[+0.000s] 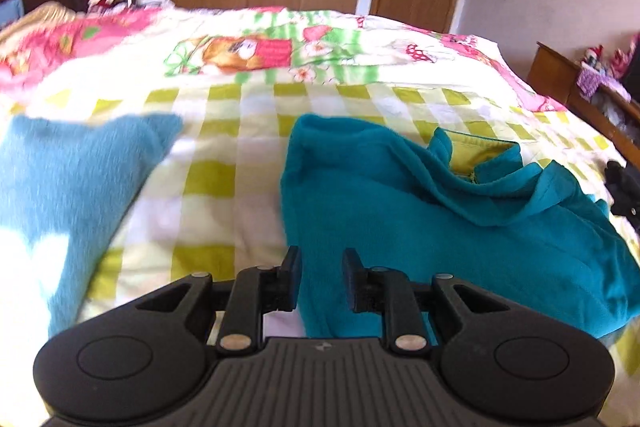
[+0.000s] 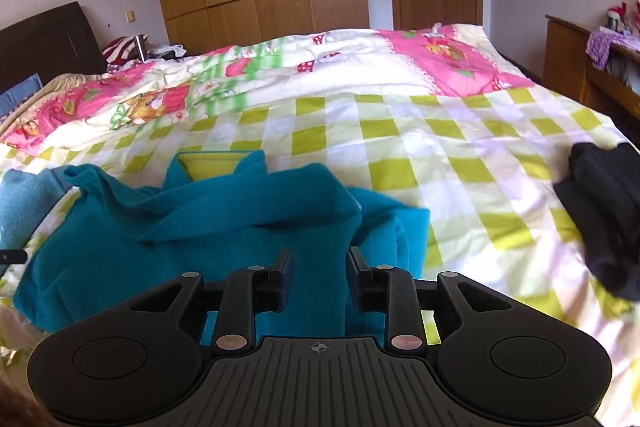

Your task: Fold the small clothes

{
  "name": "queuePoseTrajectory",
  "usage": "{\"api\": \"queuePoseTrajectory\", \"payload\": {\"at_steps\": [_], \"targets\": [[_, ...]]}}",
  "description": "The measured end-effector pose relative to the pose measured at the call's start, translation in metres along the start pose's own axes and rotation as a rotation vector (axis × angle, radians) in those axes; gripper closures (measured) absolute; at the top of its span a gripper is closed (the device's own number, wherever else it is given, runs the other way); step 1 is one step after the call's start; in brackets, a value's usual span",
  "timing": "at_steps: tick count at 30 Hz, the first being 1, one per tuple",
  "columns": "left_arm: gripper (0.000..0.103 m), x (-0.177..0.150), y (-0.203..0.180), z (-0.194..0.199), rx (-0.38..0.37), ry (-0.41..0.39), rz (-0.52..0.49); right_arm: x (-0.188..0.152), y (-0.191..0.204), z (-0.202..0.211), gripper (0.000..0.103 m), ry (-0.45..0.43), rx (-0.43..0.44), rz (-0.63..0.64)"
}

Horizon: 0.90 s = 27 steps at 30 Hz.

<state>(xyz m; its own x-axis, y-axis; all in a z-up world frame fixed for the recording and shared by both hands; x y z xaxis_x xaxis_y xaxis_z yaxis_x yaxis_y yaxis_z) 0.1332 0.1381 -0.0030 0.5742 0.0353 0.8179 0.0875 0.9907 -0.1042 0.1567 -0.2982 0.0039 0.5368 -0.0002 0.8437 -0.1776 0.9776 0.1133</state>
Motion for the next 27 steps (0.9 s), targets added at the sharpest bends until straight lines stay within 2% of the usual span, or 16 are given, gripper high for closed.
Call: {"api": "queuePoseTrajectory", "payload": {"at_steps": [3,4,5,8,10,11,12,14,16,18,20,21,23,27], "targets": [[0.064,0.024,-0.014,-0.031,-0.119,0.053,-0.110,0.012,0.008,-0.044,0.075,0.025,0.016,0.076],[0.064,0.030,-0.021,-0.046,-0.179,0.097,-0.146,0.015,0.011,-0.053,0.075,0.032,0.034,0.099],[0.063,0.035,-0.027,-0.063,-0.228,0.137,-0.163,0.018,0.016,-0.061,0.075,0.044,0.070,0.124],[0.063,0.048,-0.040,-0.107,-0.283,0.186,-0.160,0.024,0.026,-0.090,0.075,0.131,0.195,0.139],[0.063,0.060,-0.037,-0.130,-0.222,0.152,-0.083,0.026,0.025,-0.110,0.075,0.189,0.236,0.121],[0.063,0.067,-0.029,-0.139,-0.181,0.123,0.002,0.026,0.023,-0.120,0.076,0.188,0.206,0.102],[0.061,0.072,-0.018,-0.145,-0.150,0.093,0.099,0.030,0.019,-0.127,0.076,0.168,0.157,0.084],[0.058,0.079,0.007,-0.150,-0.073,0.046,0.262,0.039,-0.001,-0.134,0.075,0.093,0.068,-0.035],[0.057,0.078,0.026,-0.142,-0.049,0.017,0.335,0.049,-0.024,-0.135,0.075,0.045,0.012,-0.165],[0.054,0.071,0.033,-0.125,-0.031,0.009,0.319,0.052,-0.037,-0.125,0.075,0.015,-0.018,-0.184],[0.049,0.057,0.032,-0.104,0.001,0.018,0.251,0.048,-0.043,-0.105,0.074,0.007,-0.027,-0.154],[0.047,0.047,0.028,-0.094,0.016,0.029,0.211,0.043,-0.044,-0.095,0.070,0.008,-0.028,-0.143],[0.046,0.028,0.023,-0.079,0.012,0.064,0.169,0.030,-0.041,-0.078,0.067,0.042,-0.020,-0.130],[0.044,-0.005,0.022,-0.058,0.027,0.121,0.201,0.002,-0.028,-0.060,0.066,0.125,0.002,-0.139]]}}
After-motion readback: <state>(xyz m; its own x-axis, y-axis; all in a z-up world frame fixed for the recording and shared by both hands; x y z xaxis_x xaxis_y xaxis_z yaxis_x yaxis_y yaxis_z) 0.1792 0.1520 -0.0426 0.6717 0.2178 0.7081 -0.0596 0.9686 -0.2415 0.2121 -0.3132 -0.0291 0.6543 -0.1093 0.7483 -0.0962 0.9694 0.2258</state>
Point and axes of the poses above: each gripper's, at about its wrist camera, not at the fingertips, and z roughly against the way its jaws point, y to its left, x to its top, the point moved 1 cm from there along -z, roughly the way its jaws point, and after that the axes turned 7 degrees about -y, right-handed, at the moved point
